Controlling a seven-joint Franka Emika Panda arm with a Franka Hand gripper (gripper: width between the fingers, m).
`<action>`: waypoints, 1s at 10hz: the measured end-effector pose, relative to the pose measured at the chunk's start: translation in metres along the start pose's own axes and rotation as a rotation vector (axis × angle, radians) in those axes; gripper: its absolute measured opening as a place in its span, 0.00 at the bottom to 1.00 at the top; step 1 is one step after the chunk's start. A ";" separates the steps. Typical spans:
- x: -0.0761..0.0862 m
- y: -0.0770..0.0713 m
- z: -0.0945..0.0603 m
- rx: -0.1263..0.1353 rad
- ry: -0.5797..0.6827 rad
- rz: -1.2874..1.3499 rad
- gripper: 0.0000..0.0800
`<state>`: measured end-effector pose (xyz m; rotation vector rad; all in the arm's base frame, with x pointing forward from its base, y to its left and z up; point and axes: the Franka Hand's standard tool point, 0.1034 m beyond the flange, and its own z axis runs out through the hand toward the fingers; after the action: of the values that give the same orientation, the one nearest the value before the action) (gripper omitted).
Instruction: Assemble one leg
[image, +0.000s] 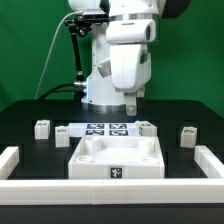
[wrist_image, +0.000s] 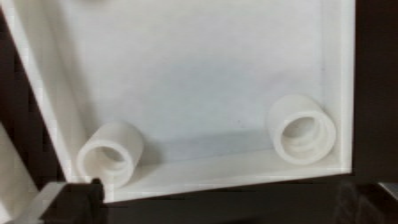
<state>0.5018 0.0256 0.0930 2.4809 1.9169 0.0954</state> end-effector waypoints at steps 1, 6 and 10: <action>-0.005 -0.004 0.012 0.014 -0.002 0.000 0.81; -0.022 -0.013 0.035 0.039 0.001 0.051 0.81; -0.029 -0.034 0.061 0.015 0.008 -0.060 0.81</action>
Offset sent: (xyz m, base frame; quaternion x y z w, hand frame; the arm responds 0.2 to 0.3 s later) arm 0.0000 0.0000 0.0000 0.0000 0.0000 0.0000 1.0000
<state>0.4649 0.0078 0.0299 2.4338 2.0004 0.0907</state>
